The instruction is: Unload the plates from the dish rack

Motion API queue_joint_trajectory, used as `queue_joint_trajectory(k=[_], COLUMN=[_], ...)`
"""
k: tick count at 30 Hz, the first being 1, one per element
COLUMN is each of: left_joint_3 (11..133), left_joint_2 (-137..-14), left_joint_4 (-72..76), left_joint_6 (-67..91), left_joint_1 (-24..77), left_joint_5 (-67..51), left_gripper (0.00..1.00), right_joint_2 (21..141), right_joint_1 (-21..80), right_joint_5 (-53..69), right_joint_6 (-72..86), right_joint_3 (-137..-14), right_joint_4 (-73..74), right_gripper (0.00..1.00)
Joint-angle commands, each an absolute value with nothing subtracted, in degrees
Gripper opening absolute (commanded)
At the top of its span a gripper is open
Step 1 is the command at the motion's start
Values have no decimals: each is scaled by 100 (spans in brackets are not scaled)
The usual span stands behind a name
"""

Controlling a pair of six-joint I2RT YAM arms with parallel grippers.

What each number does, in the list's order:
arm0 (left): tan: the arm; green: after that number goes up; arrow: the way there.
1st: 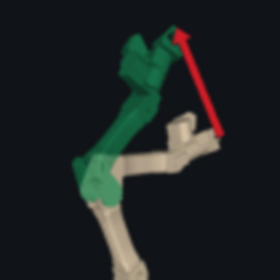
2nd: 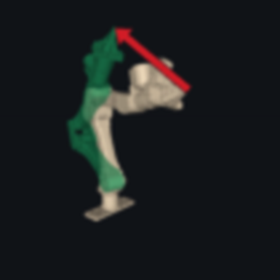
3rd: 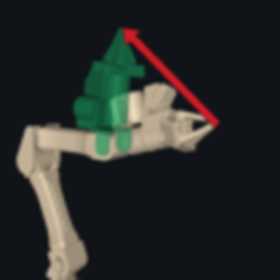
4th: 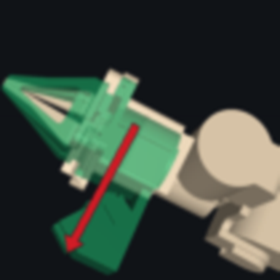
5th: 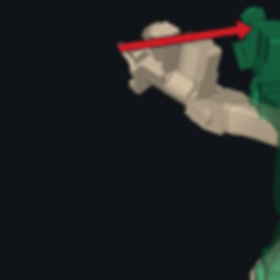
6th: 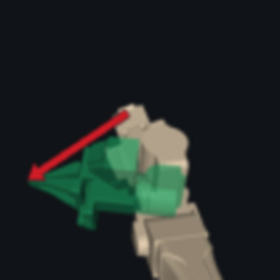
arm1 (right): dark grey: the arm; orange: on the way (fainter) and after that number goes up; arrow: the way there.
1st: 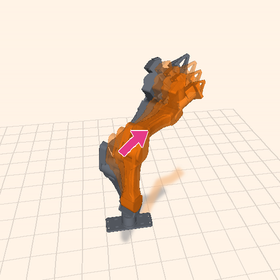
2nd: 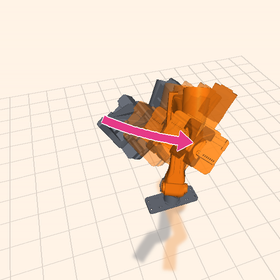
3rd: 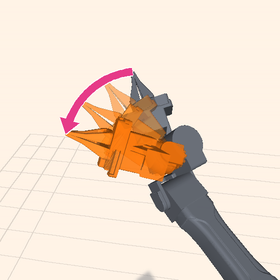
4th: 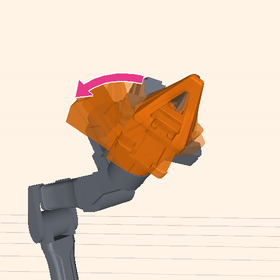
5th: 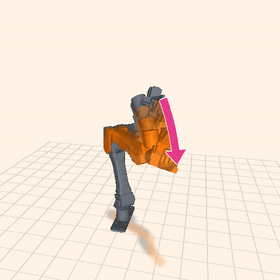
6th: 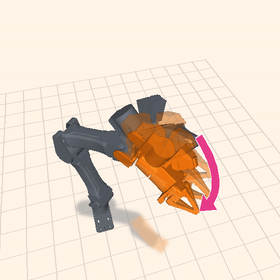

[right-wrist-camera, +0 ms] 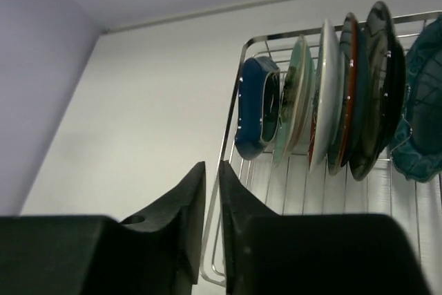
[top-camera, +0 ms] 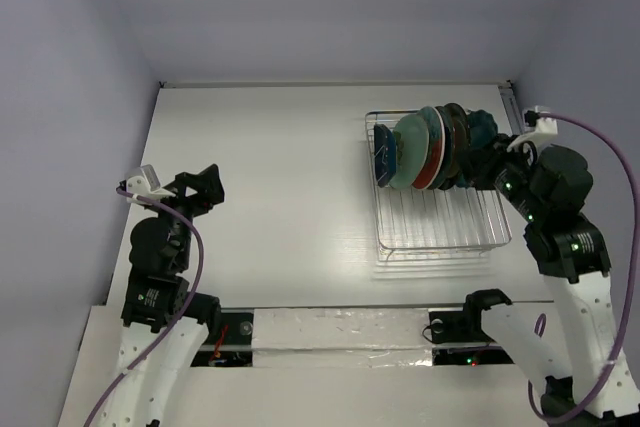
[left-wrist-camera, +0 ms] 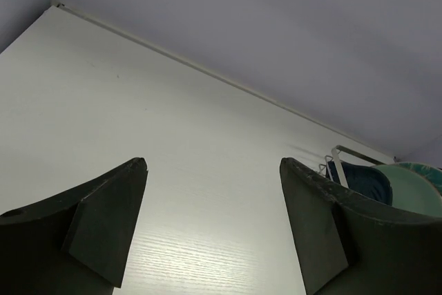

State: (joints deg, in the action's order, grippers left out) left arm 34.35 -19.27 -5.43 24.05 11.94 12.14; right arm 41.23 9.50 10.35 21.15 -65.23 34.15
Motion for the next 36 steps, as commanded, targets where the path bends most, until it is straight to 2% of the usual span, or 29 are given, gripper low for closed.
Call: queue_joint_trajectory(k=[1,4,8,9,10,11,12,13,15,17,18,19,21,22,24,25,28,36], left_joint_3=[3419,3401,3393,3401,3393,3393,3393,3384,3410,3410,3410,3401,3410,3410,3401,3401,3401,3393], left_joint_2=[-1855,-1819,-1819,-1811,-1802,-1802,-1802,-1810,-1828,-1837,-1846,-1846,-1881,-1890,-1916,-1933,-1951,-1872], left_joint_4=[-307,-299,-308,-316,-316,-316,-334,-334,-387,-404,-413,-404,-413,-413,-404,-413,-404,-387], left_joint_6=[2373,2382,2373,2373,2373,2390,2391,2399,2408,2408,2417,2408,2426,2426,2426,2426,2426,2435], left_joint_1=[1222,1222,1222,1222,1222,1222,1222,1222,1222,1222,1222,1222,1222,1222,1222,1222,1222,1222], left_joint_5=[1187,1187,1187,1187,1187,1187,1187,1187,1187,1187,1187,1187,1187,1187,1187,1187,1187,1187], left_gripper=[75,69,47,35,29,15,15,0,0,0,0,0,9,20,32,35,43,50], right_joint_2=[4428,4884,5484,5554,5607,5738,5818,5931,6352,6643,6914,7056,7355,7678,7988,8320,8788,10080], right_joint_1=[1675,2536,2830,2891,2892,2892,2892,2892,2961,2962,3014,3015,3015,3015,3015,3015,3015,3067], right_joint_5=[810,-147,-859,-957,-1045,-1185,-1256,-1318,-1581,-1835,-1915,-1986,-2083,-2127,-2180,-2232,-2347,-2689], right_joint_6=[2171,2241,2206,2171,2153,2145,2110,2040,1978,1890,1864,1794,1714,1670,1609,1574,1521,1468], right_joint_3=[-6890,-7083,-7373,-7426,-7444,-7462,-7505,-7619,-7743,-7883,-7910,-7928,-8041,-8103,-8269,-8331,-8551,-8903], right_joint_4=[3226,3199,3252,3235,3217,3234,3260,3313,3471,3550,3542,3525,3533,3559,3577,3595,3612,3489], right_gripper=[14,5,4,3,3,3,3,2,5,15,35,44,59,61,63,63,64,63])
